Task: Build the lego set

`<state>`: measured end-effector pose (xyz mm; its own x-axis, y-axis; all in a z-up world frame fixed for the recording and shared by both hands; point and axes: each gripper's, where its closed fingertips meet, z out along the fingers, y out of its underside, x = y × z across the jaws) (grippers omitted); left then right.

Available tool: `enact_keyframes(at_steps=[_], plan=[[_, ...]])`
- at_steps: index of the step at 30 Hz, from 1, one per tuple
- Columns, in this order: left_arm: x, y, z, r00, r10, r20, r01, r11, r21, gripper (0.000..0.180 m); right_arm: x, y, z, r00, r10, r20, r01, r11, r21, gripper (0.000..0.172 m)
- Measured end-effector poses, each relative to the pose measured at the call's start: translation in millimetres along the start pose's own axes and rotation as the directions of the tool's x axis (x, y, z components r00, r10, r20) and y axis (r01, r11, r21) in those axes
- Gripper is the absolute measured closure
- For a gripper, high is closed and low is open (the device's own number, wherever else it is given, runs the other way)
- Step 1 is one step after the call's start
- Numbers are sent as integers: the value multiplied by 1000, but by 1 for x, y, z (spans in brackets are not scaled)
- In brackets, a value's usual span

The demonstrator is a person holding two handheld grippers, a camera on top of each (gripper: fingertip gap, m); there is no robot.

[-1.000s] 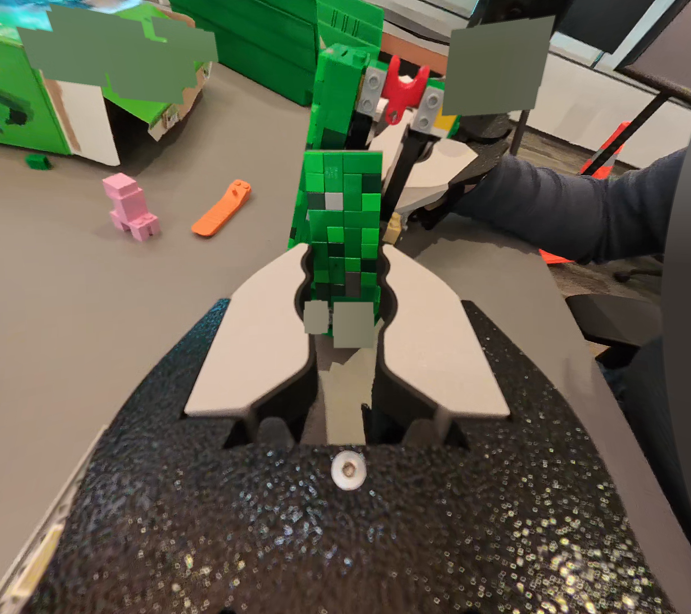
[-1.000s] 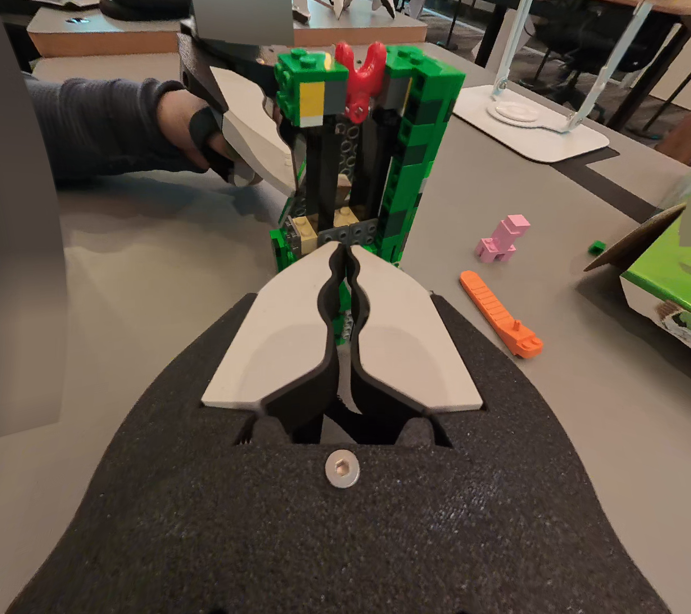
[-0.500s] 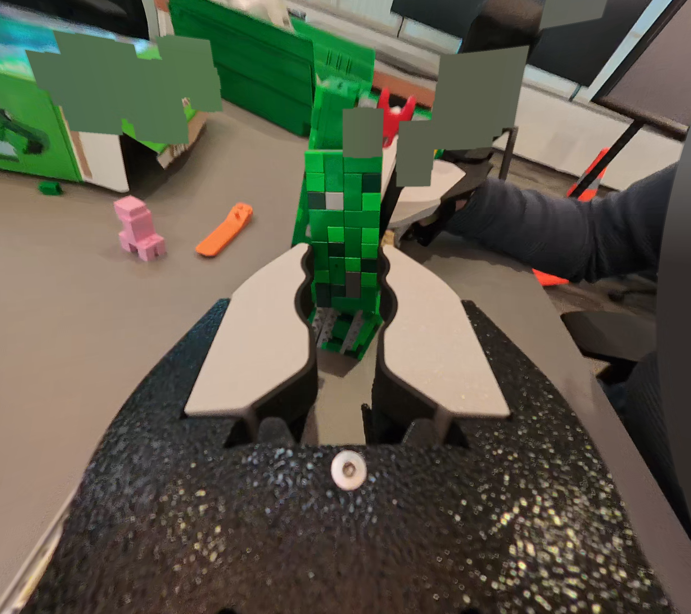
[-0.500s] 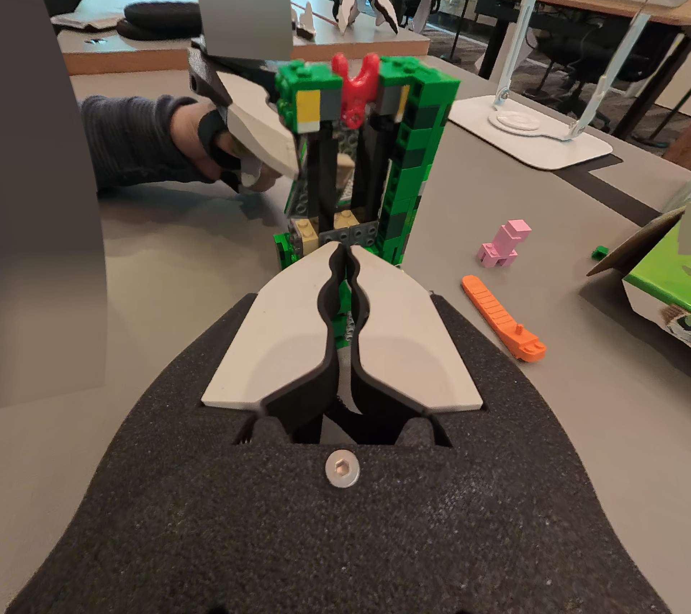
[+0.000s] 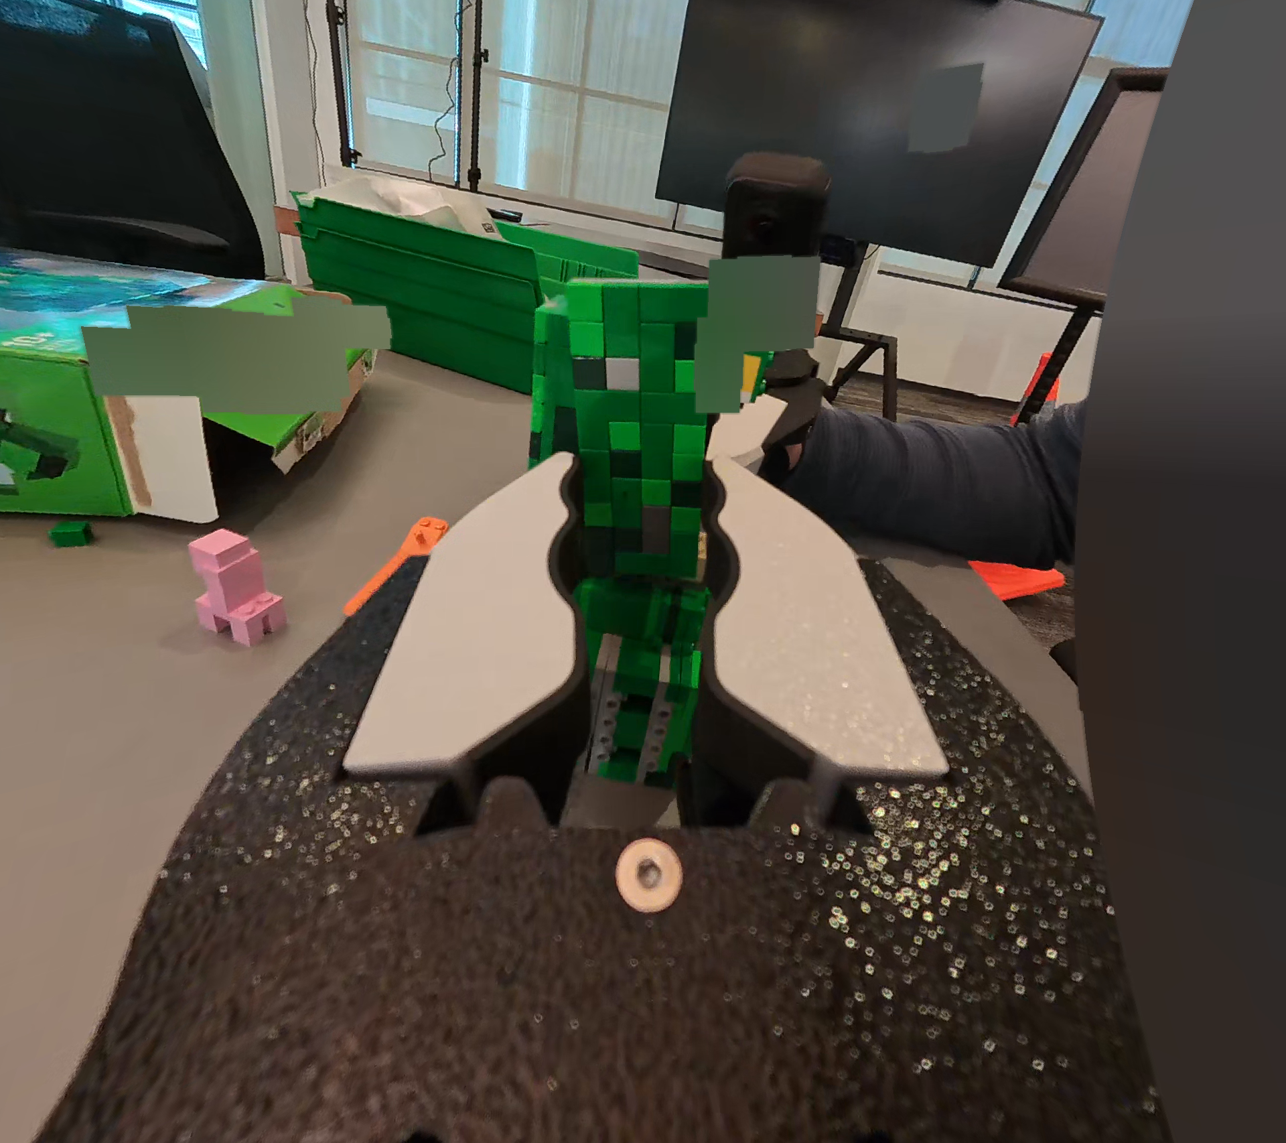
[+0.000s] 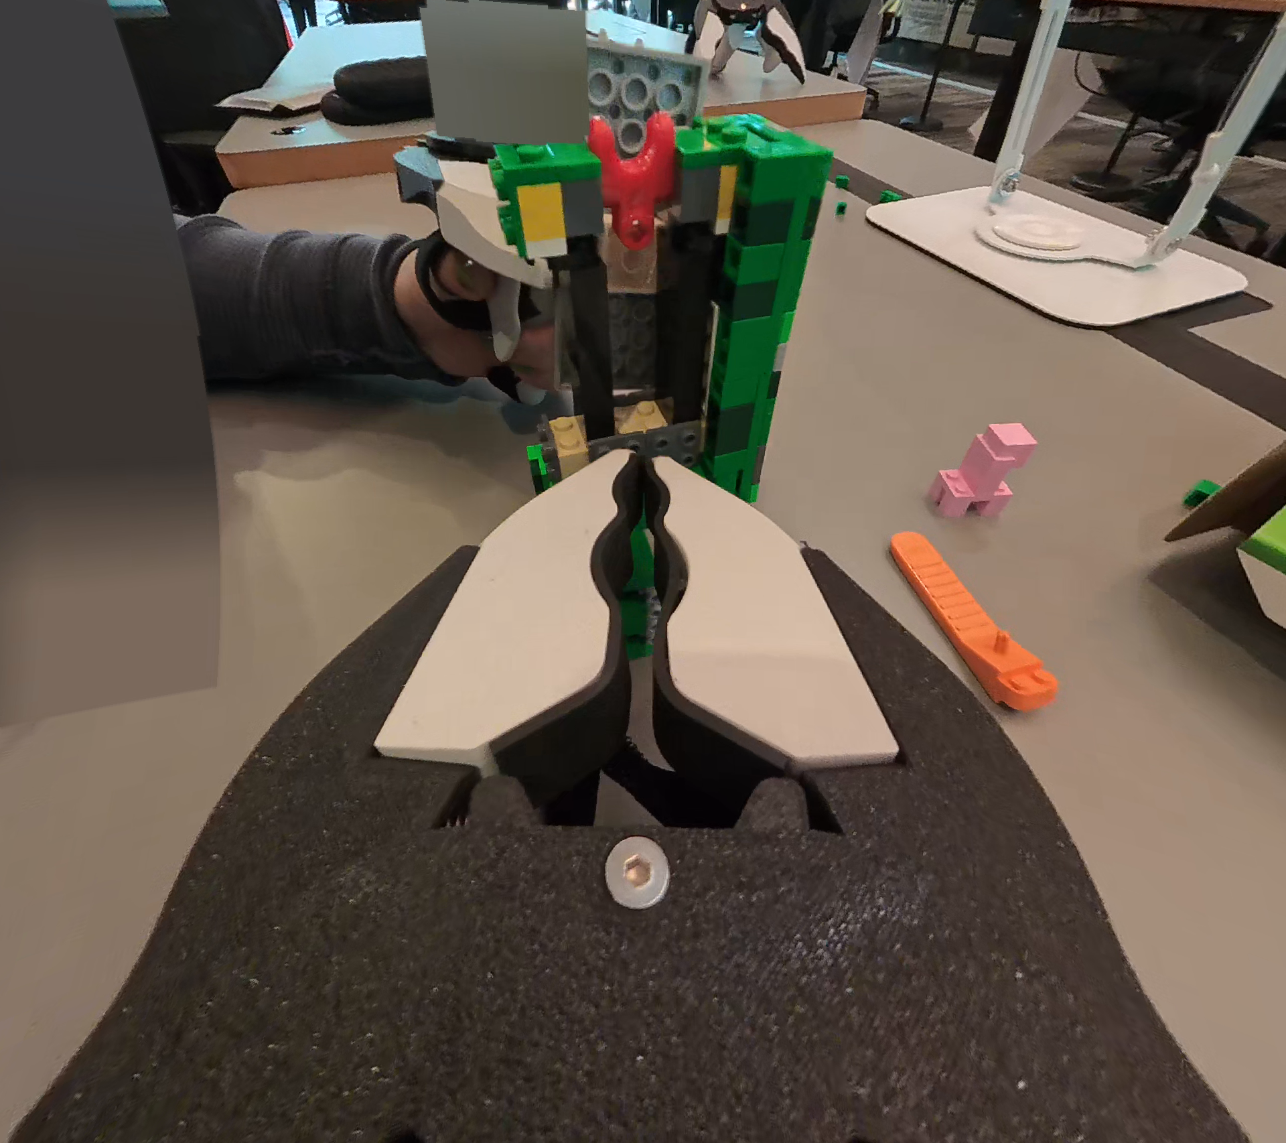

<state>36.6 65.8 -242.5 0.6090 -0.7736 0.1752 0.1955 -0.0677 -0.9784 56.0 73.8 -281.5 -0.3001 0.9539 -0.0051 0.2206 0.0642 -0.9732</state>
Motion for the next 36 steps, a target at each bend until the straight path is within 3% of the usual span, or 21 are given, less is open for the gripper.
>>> enact_keyframes(at_steps=[7,14,17,32,36], plan=[[2,-6,-4,1000,14,-5,-14,1000,24,149,6,-5,-4,999,-35,-37,36,999,40,166],[-3,-11,-18,999,38,29,-39,997,63,149,-2,-21,-7,998,-31,53,24,992,127,100],[-5,-10,-23,999,34,31,-36,997,66,149,-5,-22,1,995,-32,94,19,991,136,87],[2,-7,-22,1000,22,-23,-20,998,67,149,1,-3,25,977,-125,175,127,992,1,84],[1,-8,-23,999,14,-30,-11,997,72,149,2,-1,29,972,-133,196,138,990,-15,92]])
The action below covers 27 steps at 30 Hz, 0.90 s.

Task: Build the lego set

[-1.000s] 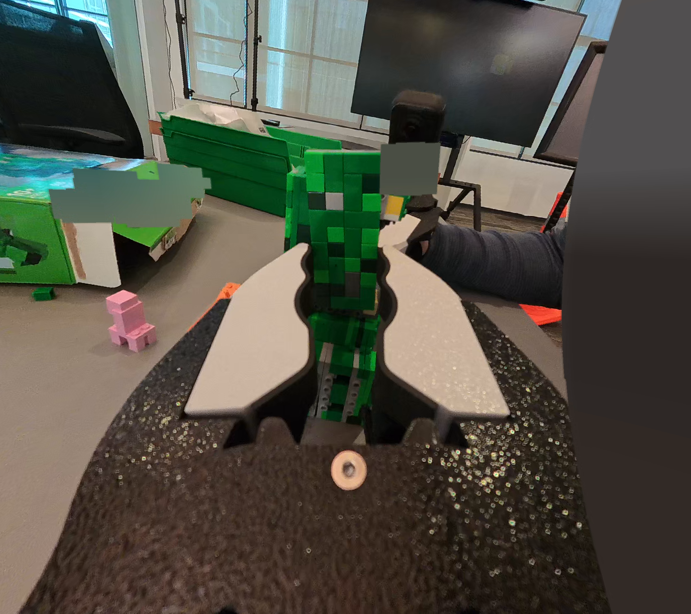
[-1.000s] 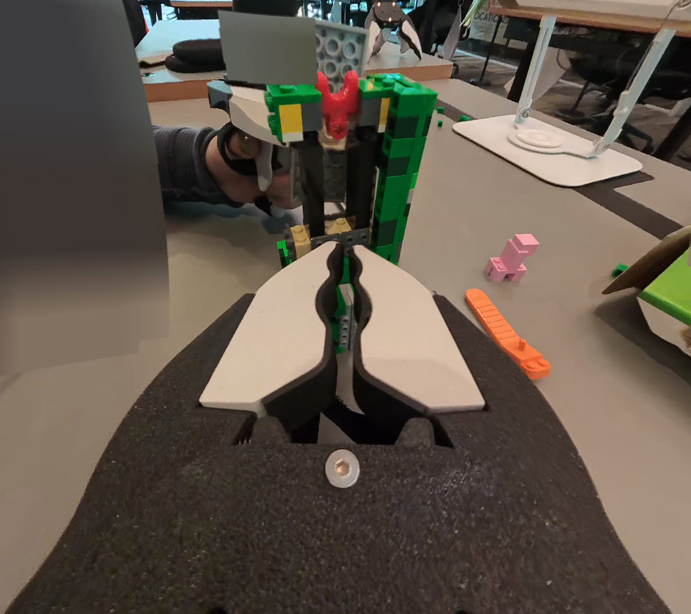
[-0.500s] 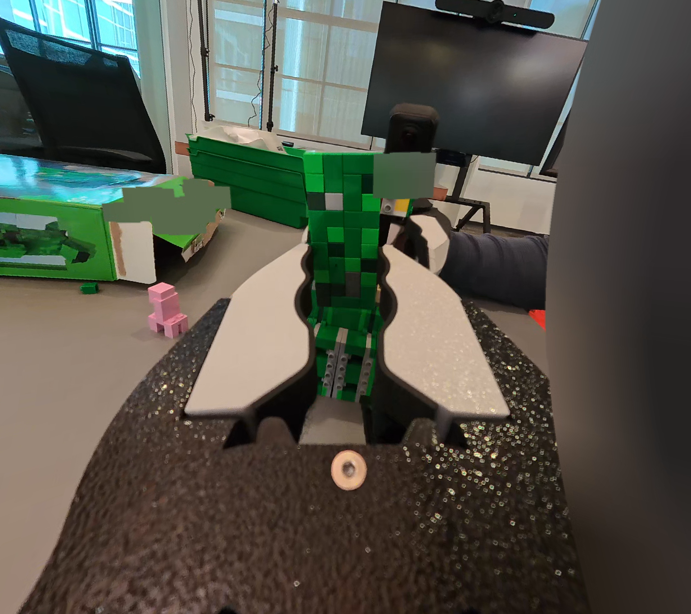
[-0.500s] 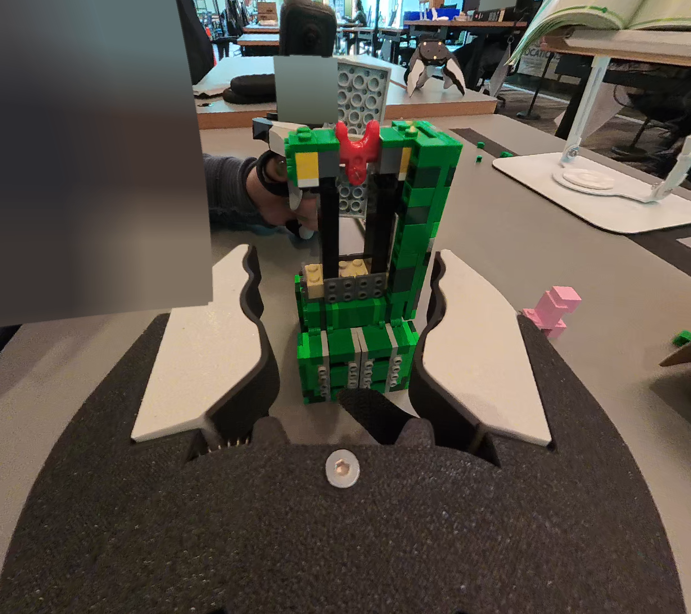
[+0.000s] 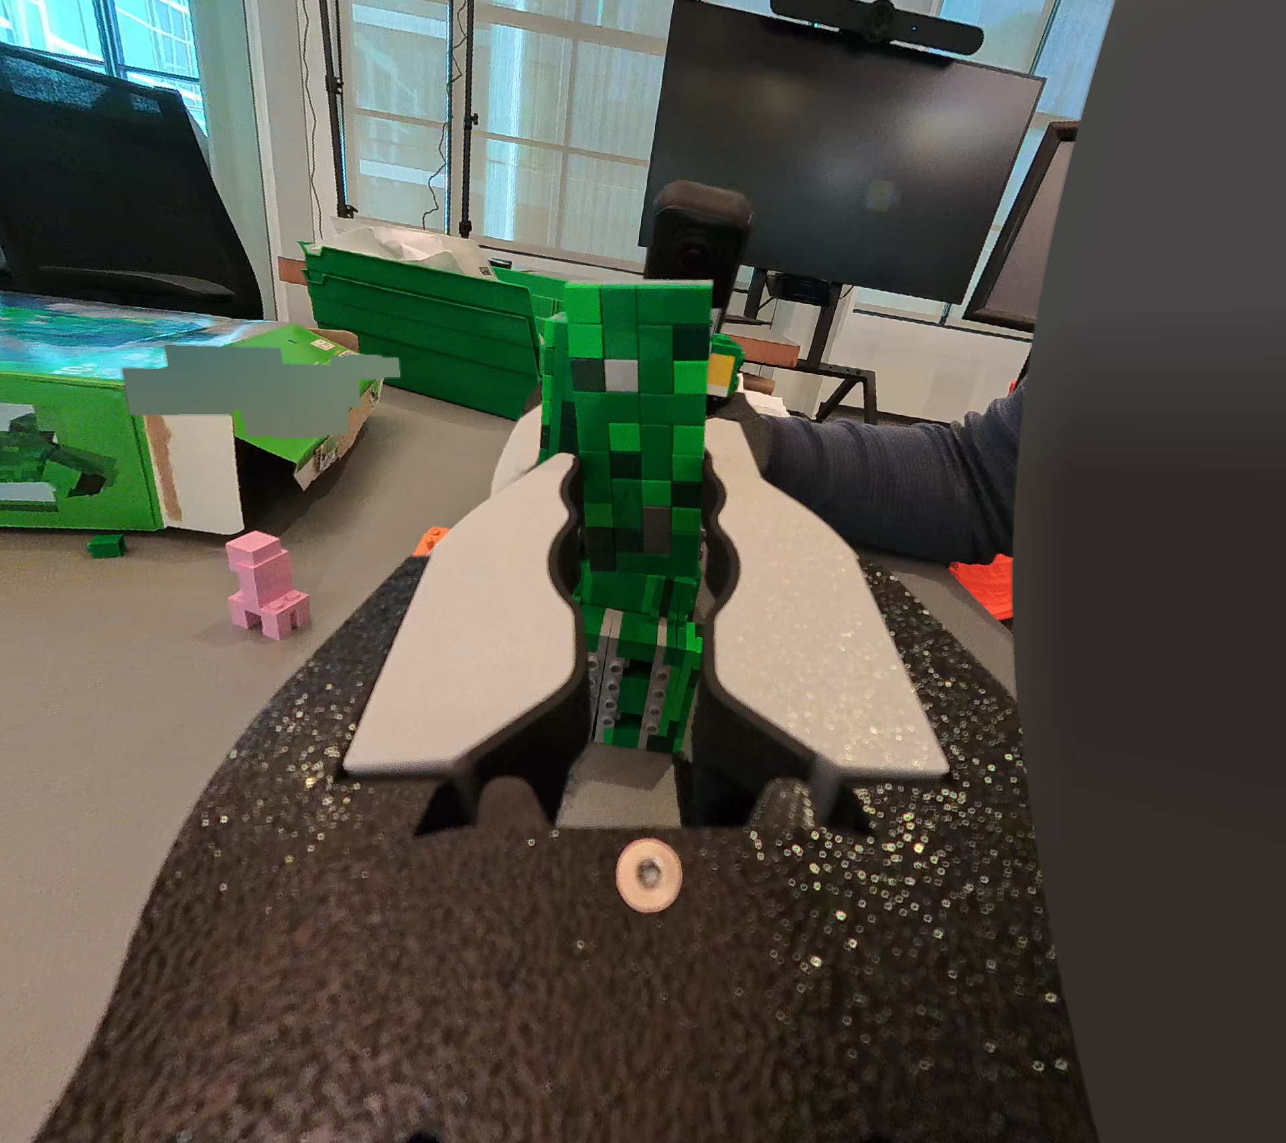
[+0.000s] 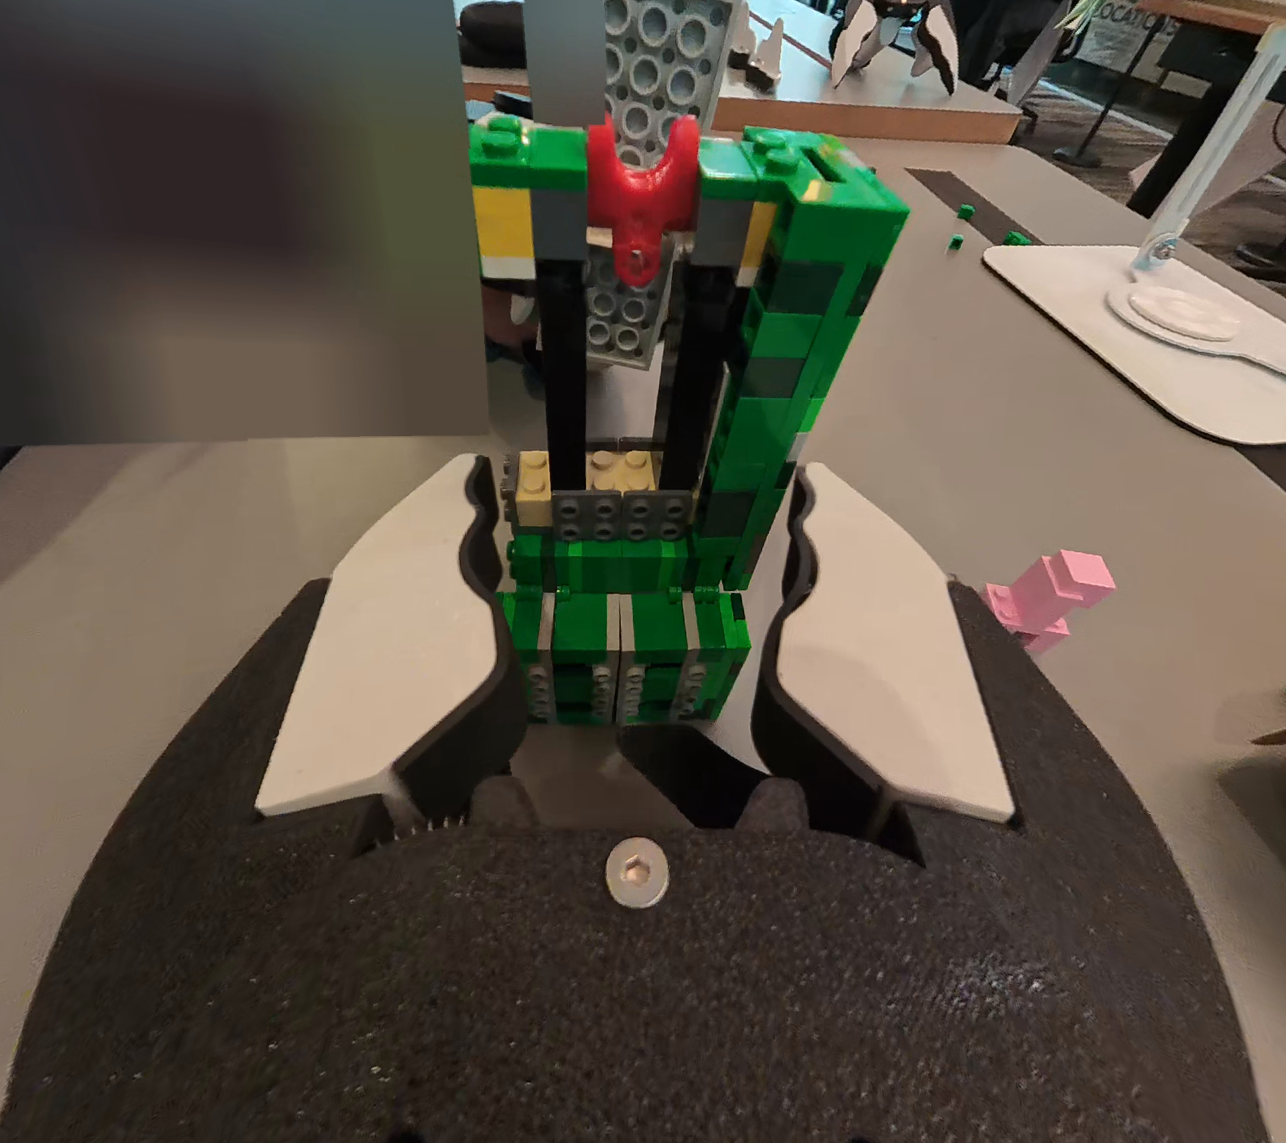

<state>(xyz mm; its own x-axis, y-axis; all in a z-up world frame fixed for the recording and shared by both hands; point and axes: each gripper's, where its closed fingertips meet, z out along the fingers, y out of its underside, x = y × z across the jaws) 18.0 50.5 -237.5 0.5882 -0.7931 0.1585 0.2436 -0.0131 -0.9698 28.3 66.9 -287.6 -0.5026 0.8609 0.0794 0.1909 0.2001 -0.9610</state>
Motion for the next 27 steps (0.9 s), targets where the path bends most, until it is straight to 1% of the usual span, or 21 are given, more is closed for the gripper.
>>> enact_keyframes(at_steps=[4,8,14,18,22,24,27], plan=[[1,1,0,1000,-4,-7,3,1000,-2,149,0,-2,0,1000,11,19,-11,1000,14,99],[2,1,1,1000,-6,-15,6,1000,-4,149,-1,-2,-1,1000,10,21,-11,1000,17,100],[1,2,2,1000,-1,-9,1,1000,-14,149,-1,-1,-1,1000,0,-17,0,1000,2,100],[2,11,5,999,-43,-10,42,995,-86,149,-1,-1,-1,999,-8,-44,8,1000,-4,100],[-7,17,4,998,-22,55,30,989,-147,149,0,-1,0,999,-5,-54,5,1000,3,100],[-9,13,4,997,8,74,0,994,-112,149,1,-1,0,998,-4,-55,4,1000,5,100],[-7,6,6,998,26,55,-23,998,-53,149,1,-1,0,998,1,-59,-1,1000,6,100]])
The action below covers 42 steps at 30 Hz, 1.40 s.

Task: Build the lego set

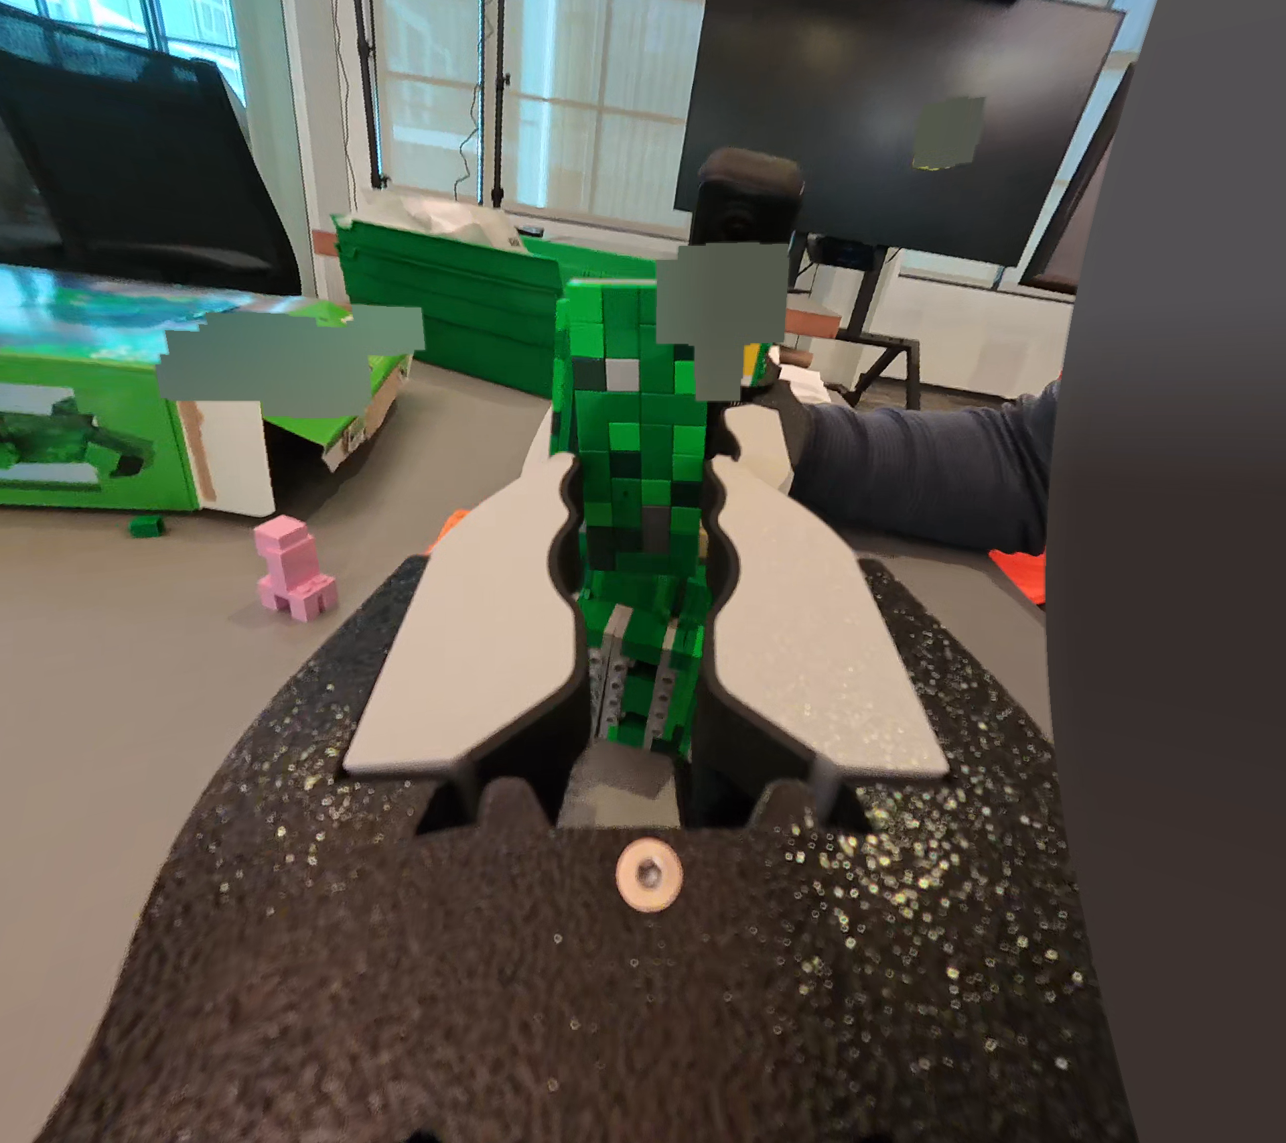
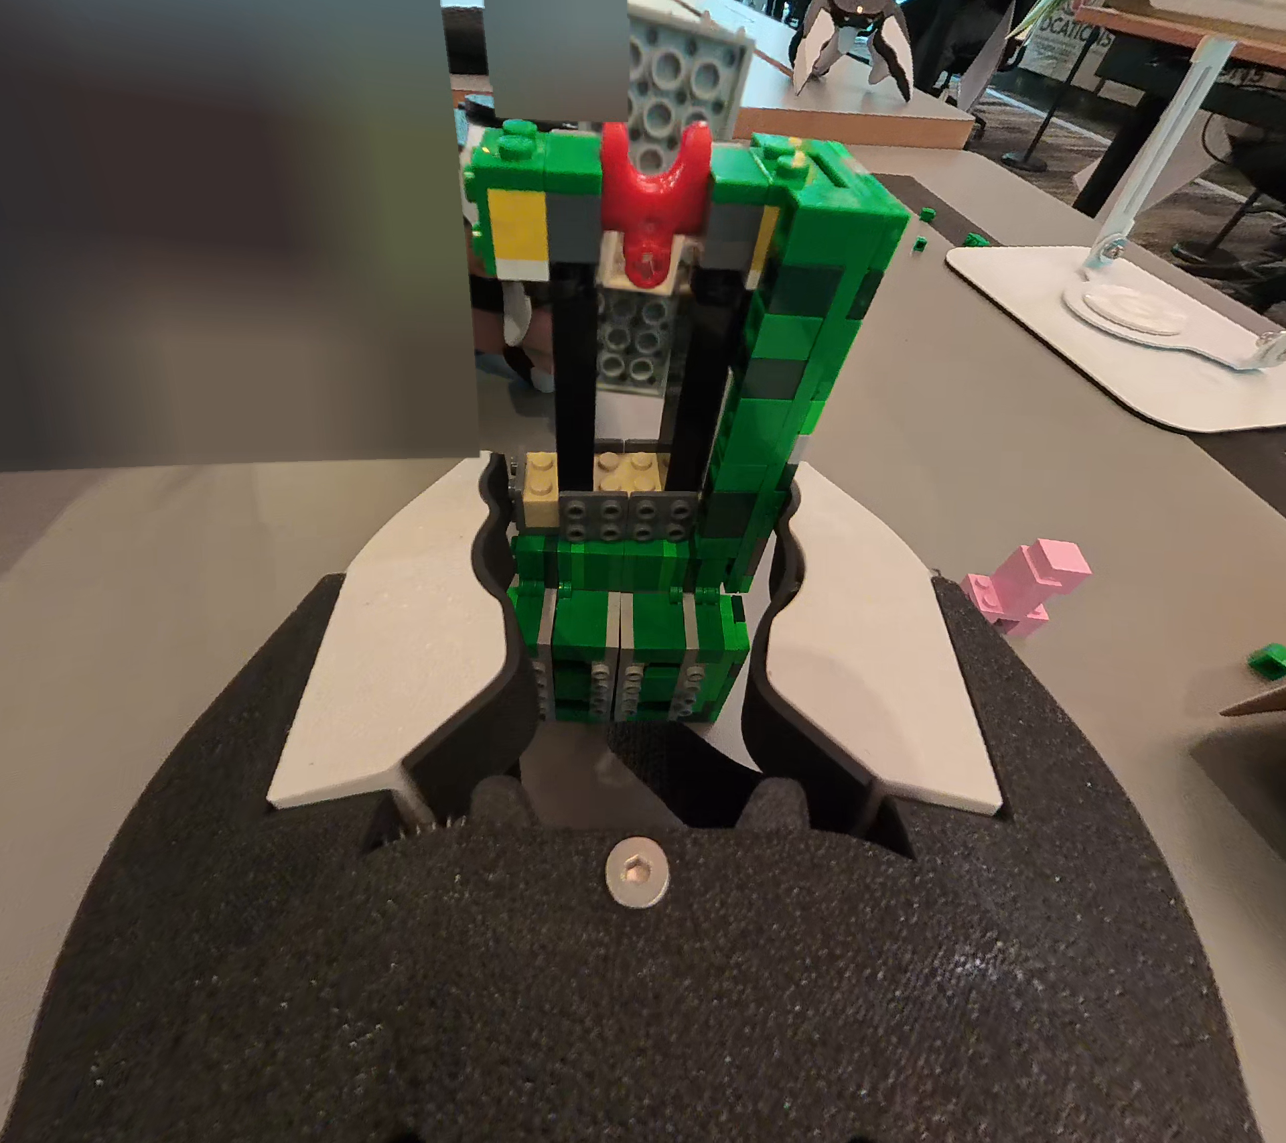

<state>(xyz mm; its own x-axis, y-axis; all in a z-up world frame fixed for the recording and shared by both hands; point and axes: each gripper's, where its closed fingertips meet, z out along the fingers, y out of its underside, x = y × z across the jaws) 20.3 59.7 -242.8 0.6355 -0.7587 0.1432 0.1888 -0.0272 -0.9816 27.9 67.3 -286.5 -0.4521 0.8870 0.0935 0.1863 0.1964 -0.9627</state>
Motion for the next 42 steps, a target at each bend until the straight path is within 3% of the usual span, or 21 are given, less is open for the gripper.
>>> enact_keyframes(at_steps=[8,13,22,29,42], plan=[[5,-6,8,999,25,-38,-24,999,41,149,-1,-1,-1,1000,-11,-25,11,1000,6,98],[2,-7,4,999,9,-37,-7,999,49,149,3,-20,-12,998,53,-24,-49,990,129,99],[1,-4,-2,999,8,-36,-7,1000,21,149,8,-12,-20,992,14,-129,-4,997,74,98],[3,-2,-3,999,1,-45,1,1000,24,149,-14,-22,-44,978,54,-200,-21,987,162,122],[3,-4,-6,999,-3,-50,5,999,45,149,-26,-21,-14,985,52,-164,-30,991,131,127]])
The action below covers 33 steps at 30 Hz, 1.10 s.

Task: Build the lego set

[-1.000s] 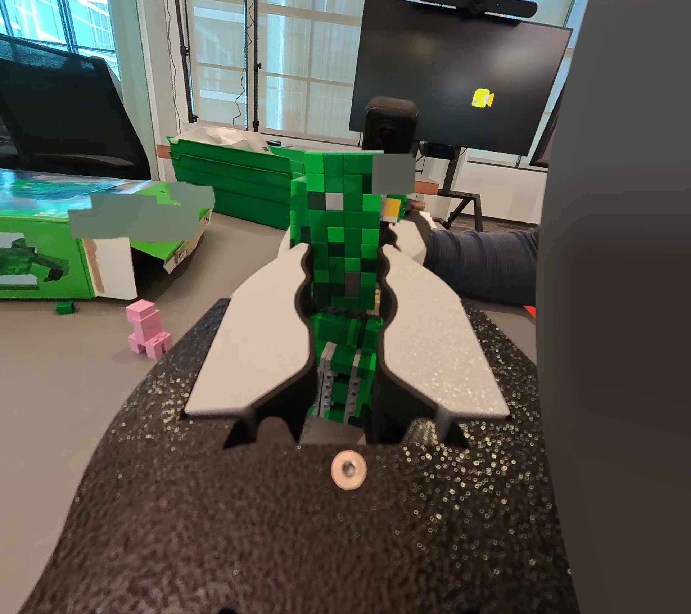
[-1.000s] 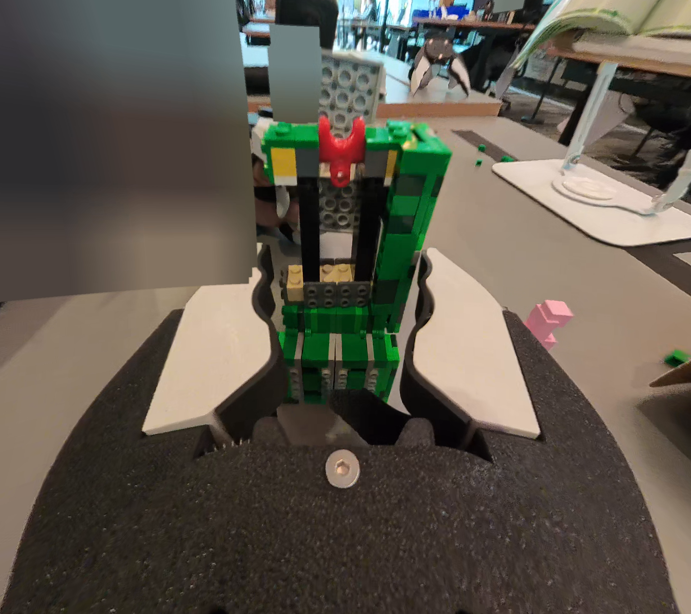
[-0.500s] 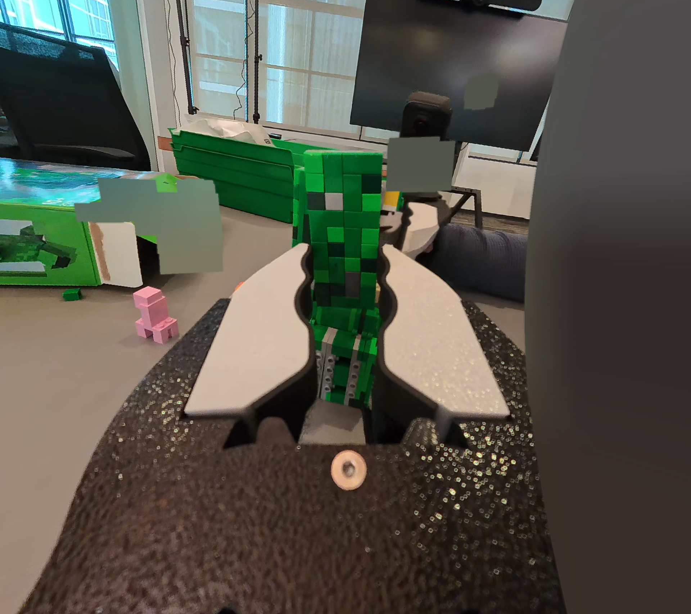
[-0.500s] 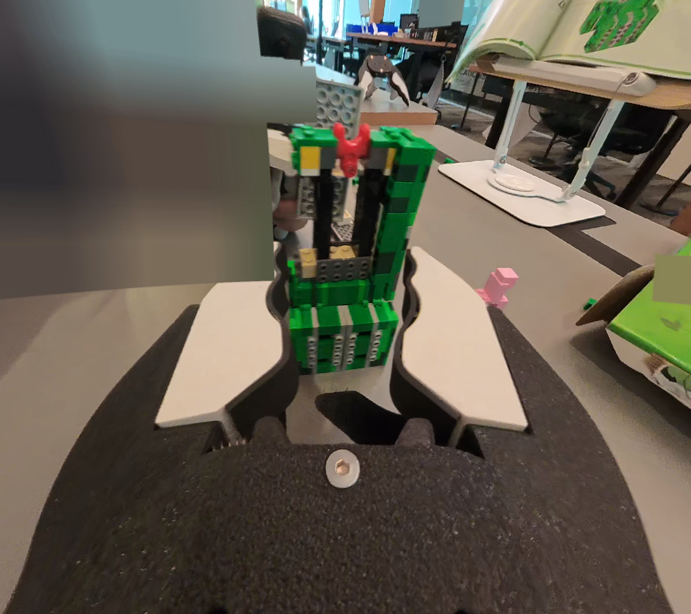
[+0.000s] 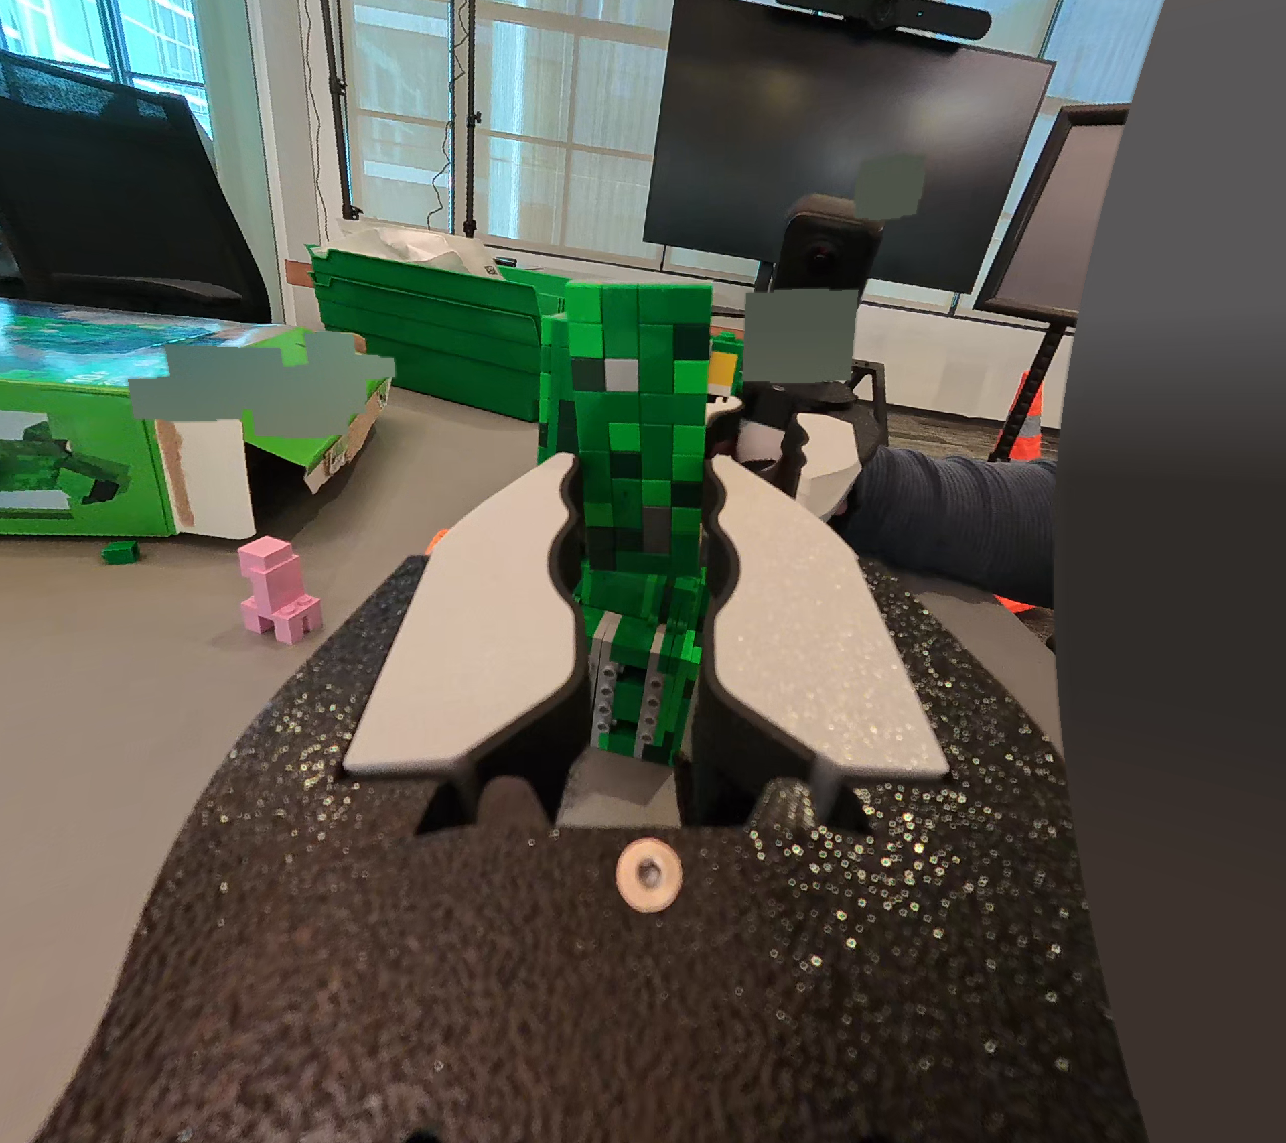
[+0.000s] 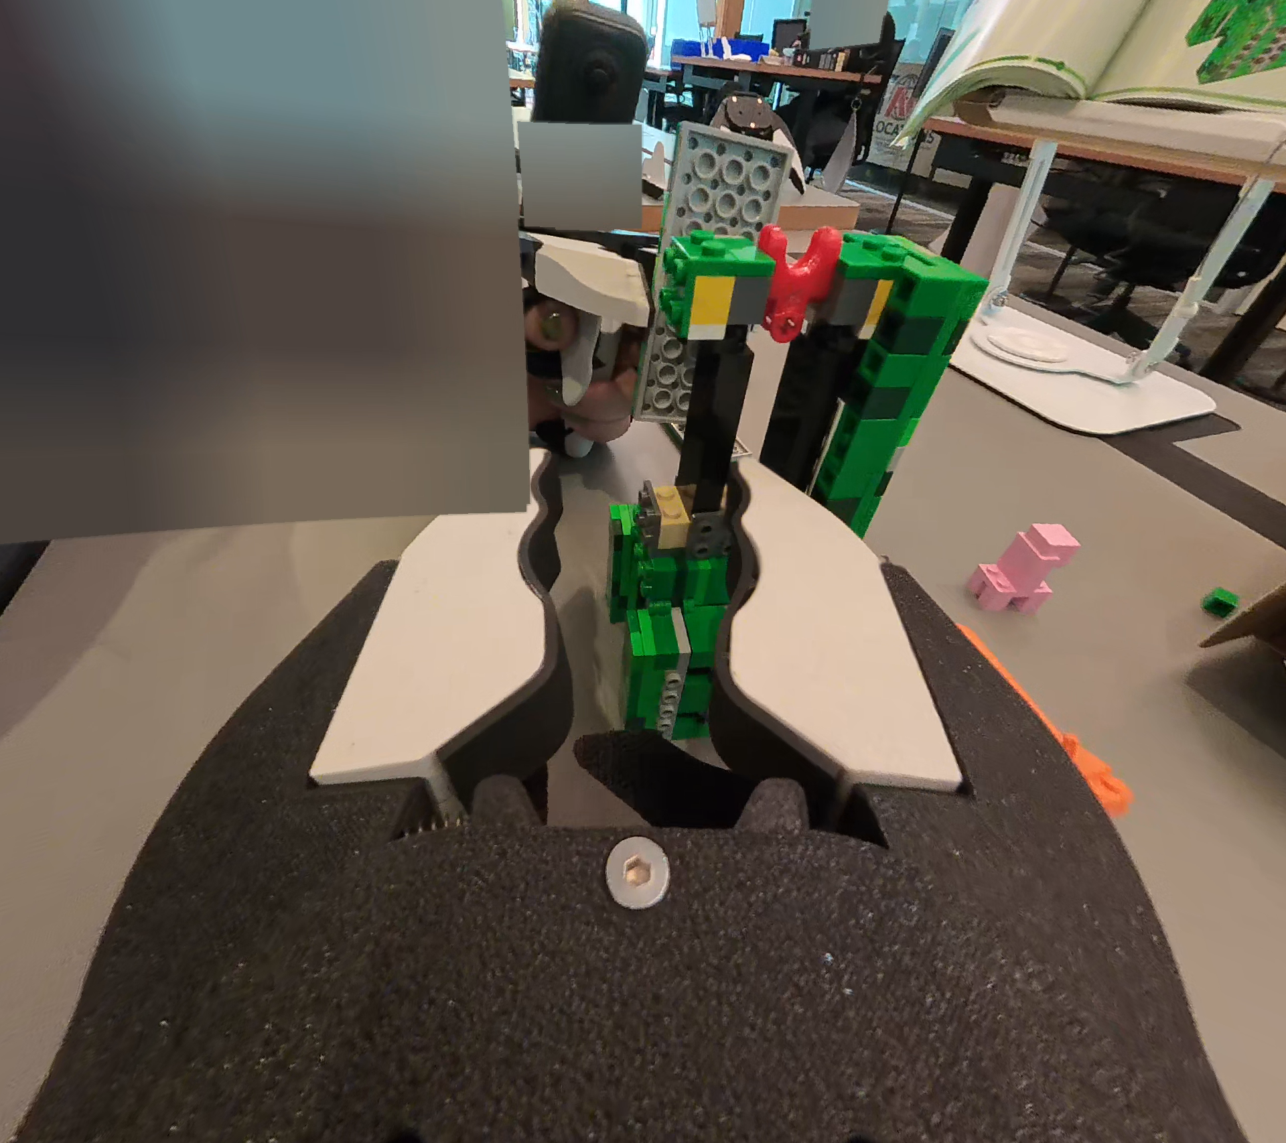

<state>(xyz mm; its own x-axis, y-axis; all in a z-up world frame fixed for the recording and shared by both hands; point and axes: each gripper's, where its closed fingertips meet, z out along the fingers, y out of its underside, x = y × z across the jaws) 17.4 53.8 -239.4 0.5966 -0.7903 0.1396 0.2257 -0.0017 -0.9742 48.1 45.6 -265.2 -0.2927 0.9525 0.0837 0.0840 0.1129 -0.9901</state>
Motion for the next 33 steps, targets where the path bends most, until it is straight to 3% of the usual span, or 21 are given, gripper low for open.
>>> enact_keyframes(at_steps=[10,24,33], plan=[[0,0,0,1000,-7,-9,7,1000,-2,149,4,-3,-2,1000,-1,-8,1,999,33,132],[3,1,4,1000,-14,-24,14,1000,-7,149,19,-4,1,986,-74,-150,80,996,34,141],[2,-1,2,999,-25,-29,25,1000,8,149,17,-14,-16,996,-27,-88,36,993,111,134]])
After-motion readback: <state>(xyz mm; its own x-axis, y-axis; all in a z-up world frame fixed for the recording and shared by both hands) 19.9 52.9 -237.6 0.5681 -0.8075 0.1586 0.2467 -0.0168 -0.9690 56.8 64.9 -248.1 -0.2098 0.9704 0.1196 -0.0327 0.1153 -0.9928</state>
